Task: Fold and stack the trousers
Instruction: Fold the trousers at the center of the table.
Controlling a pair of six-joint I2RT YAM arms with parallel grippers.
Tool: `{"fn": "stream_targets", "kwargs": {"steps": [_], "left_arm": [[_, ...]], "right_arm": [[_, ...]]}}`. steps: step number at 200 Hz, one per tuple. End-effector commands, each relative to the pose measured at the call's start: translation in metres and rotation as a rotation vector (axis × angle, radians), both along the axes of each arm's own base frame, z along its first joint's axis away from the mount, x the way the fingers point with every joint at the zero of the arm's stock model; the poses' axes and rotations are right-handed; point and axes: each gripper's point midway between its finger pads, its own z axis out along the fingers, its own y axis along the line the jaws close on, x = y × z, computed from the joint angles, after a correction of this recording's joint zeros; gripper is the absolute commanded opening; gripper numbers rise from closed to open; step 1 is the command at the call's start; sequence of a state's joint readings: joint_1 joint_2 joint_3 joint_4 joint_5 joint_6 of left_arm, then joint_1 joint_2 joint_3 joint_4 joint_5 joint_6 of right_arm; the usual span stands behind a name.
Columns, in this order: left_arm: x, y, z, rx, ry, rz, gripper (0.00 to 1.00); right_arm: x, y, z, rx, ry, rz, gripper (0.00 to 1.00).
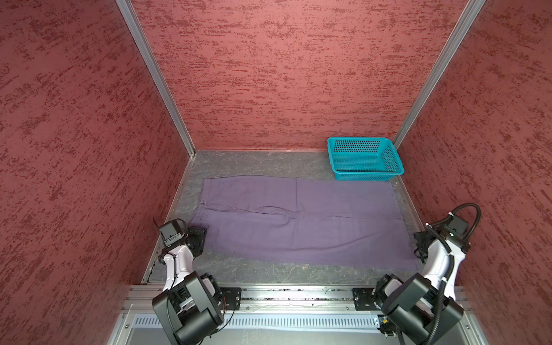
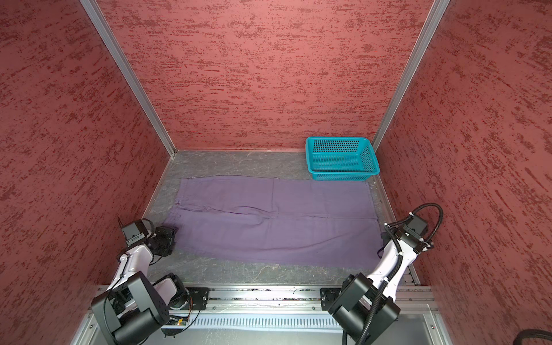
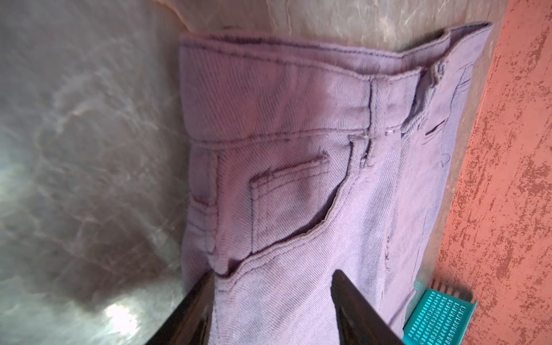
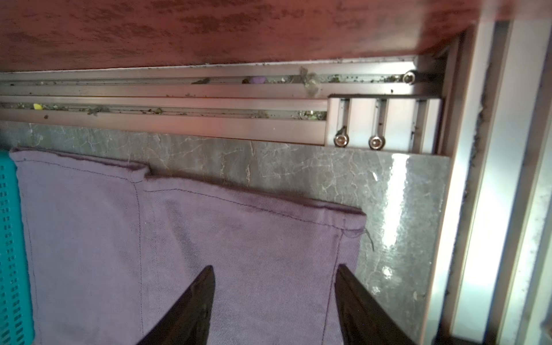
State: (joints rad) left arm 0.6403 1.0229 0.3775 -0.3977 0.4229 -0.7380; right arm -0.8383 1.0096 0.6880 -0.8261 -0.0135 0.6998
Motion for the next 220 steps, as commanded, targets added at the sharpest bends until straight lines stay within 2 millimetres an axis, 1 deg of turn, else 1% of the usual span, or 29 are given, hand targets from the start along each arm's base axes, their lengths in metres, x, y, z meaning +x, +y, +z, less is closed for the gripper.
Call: {"fn": "stream_targets", "kwargs": {"steps": [1, 36, 67, 88, 91, 96, 99, 101, 105, 109, 112, 127, 140, 171, 179, 195, 208, 214, 220], "left_arm": [[0.006, -0.002, 0.003, -0.004, -0.025, -0.01, 0.64], [0.004, -0.002, 0.001, -0.004, -0.017, -0.006, 0.66], [0.002, -0.001, -0.001, 0.003, -0.006, -0.005, 0.68], [0.001, -0.001, -0.002, 0.003, -0.002, 0.0, 0.69], [0.001, -0.001, -0.002, 0.002, -0.001, -0.001, 0.7], [0.001, -0.002, -0.002, 0.003, 0.0, 0.0, 0.71], [0.0, -0.002, -0.003, 0.004, 0.001, 0.0, 0.72], [0.0, -0.002, -0.003, 0.005, 0.002, -0.001, 0.72], [0.0, -0.002, -0.003, 0.005, 0.004, 0.001, 0.74], [-0.001, -0.002, -0.003, 0.006, 0.007, 0.001, 0.75], [-0.001, -0.002, -0.003, 0.007, 0.009, 0.002, 0.77], [-0.003, -0.001, -0.004, 0.007, 0.015, 0.006, 0.8], [-0.004, -0.002, -0.005, 0.007, 0.023, 0.002, 0.8], [-0.009, -0.001, -0.006, 0.028, 0.048, 0.002, 0.81], [-0.01, -0.001, -0.007, 0.032, 0.052, -0.001, 0.83], [-0.013, -0.001, -0.009, 0.042, 0.069, -0.004, 0.91], [-0.014, 0.0, -0.01, 0.055, 0.075, -0.004, 0.96], [-0.014, 0.001, -0.011, 0.06, 0.075, -0.004, 1.0], [-0.013, 0.001, -0.011, 0.065, 0.075, -0.007, 0.99]], "right_arm": [[-0.003, 0.007, -0.019, 0.077, -0.017, -0.054, 0.61], [-0.007, 0.014, -0.051, 0.143, -0.005, -0.081, 0.6], [-0.008, 0.016, -0.069, 0.166, -0.002, -0.103, 0.61], [-0.008, 0.015, -0.078, 0.174, 0.006, -0.109, 0.6], [-0.008, 0.015, -0.079, 0.174, 0.007, -0.11, 0.57], [-0.007, 0.015, -0.08, 0.174, 0.003, -0.108, 0.49], [-0.007, 0.015, -0.082, 0.176, 0.003, -0.109, 0.38], [-0.007, 0.015, -0.082, 0.176, -0.002, -0.108, 0.29], [-0.006, 0.015, -0.083, 0.175, -0.005, -0.108, 0.15], [-0.006, 0.016, -0.084, 0.176, -0.009, -0.11, 0.04], [-0.005, 0.015, -0.084, 0.174, -0.014, -0.111, 0.0], [-0.004, 0.017, -0.084, 0.178, -0.027, -0.107, 0.0], [-0.001, 0.017, -0.081, 0.173, -0.042, -0.095, 0.0], [0.009, 0.019, -0.061, 0.149, -0.121, -0.043, 0.0], [0.012, 0.02, -0.056, 0.14, -0.14, -0.027, 0.0], [0.016, 0.021, -0.046, 0.124, -0.179, -0.009, 0.0], [0.02, 0.024, -0.042, 0.126, -0.209, 0.005, 0.0], [0.021, 0.025, -0.04, 0.13, -0.22, 0.01, 0.0], [0.022, 0.026, -0.04, 0.136, -0.226, 0.015, 0.0]]}}
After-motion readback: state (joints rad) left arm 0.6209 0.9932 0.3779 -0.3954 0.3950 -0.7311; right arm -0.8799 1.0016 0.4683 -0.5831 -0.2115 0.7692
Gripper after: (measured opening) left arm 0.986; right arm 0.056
